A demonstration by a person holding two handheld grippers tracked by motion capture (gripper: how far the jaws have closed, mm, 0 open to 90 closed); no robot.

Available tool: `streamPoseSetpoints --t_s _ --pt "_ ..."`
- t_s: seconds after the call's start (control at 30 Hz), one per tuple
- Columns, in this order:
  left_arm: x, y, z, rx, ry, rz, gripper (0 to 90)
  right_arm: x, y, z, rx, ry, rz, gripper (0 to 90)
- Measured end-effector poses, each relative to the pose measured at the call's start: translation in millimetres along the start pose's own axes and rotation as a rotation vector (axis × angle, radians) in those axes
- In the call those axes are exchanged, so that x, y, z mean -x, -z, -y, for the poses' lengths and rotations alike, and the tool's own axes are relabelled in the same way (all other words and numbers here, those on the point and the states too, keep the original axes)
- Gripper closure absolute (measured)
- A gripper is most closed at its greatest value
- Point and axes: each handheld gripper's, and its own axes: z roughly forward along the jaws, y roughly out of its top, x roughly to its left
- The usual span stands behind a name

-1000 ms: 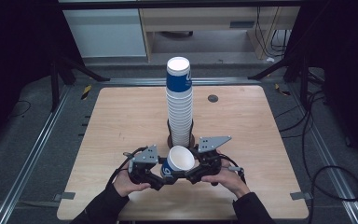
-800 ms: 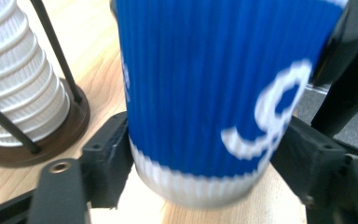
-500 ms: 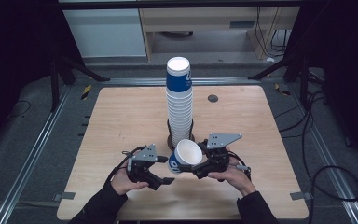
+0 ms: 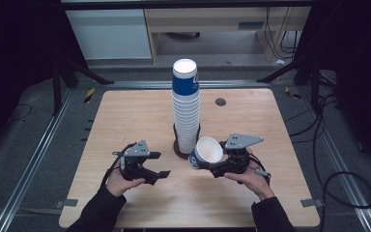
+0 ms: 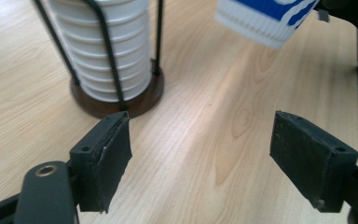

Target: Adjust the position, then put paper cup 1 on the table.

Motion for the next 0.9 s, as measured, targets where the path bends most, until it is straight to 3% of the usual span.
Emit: streamPoseSetpoints --t_s 0.2,0.27,0.3,0.37,0.4,0.43,0.67,0.7,0.73,0.77,0.8,0.9 --pt "-7.7 3.1 2.8 0.002 0.024 -0.038 19.9 7.6 9.3 0.0 0.01 -0.01 0.071 19.8" --pt "-9.6 3.4 3.6 0.0 0.032 -0.045 20.1 11.0 13.0 -0.2 0.014 -0.011 0.128 19.7" --pt "-9.6 3.4 3.6 0.0 0.032 -0.045 20.3 11.0 13.0 -0.2 0.014 -0.011 0.128 19.7" --pt "-10.7 3.3 4.2 -0.003 0.037 -0.051 20.4 13.5 14.9 -0.9 0.003 -0.017 0.173 19.7" --pt "-11.5 3.6 4.5 -0.002 0.042 -0.056 20.5 16.0 16.9 -1.1 -0.007 -0.027 0.215 19.7" --pt "-11.5 3.6 4.5 -0.002 0.042 -0.056 20.5 16.0 16.9 -1.1 -0.007 -0.027 0.215 19.7" --pt "-17.5 9.1 5.4 0.013 0.066 -0.088 20.6 30.0 28.9 -4.8 -0.056 -0.045 0.374 19.7" --pt "-17.5 9.1 5.4 0.013 0.066 -0.088 20.7 30.0 28.9 -4.8 -0.056 -0.045 0.374 19.7" --pt "-19.1 10.6 5.7 0.017 0.075 -0.097 20.7 33.7 32.2 -5.0 -0.071 -0.055 0.41 19.7" --pt "-19.1 10.6 5.7 0.017 0.075 -0.097 20.7 33.7 32.2 -5.0 -0.071 -0.055 0.41 19.7" --pt "-20.5 11.7 5.9 0.024 0.085 -0.108 20.8 37.6 35.8 -4.8 -0.074 -0.069 0.448 19.7" --pt "-23.6 12.8 6.7 0.025 0.097 -0.126 20.8 44.5 40.8 -4.5 -0.084 -0.088 0.496 19.7"
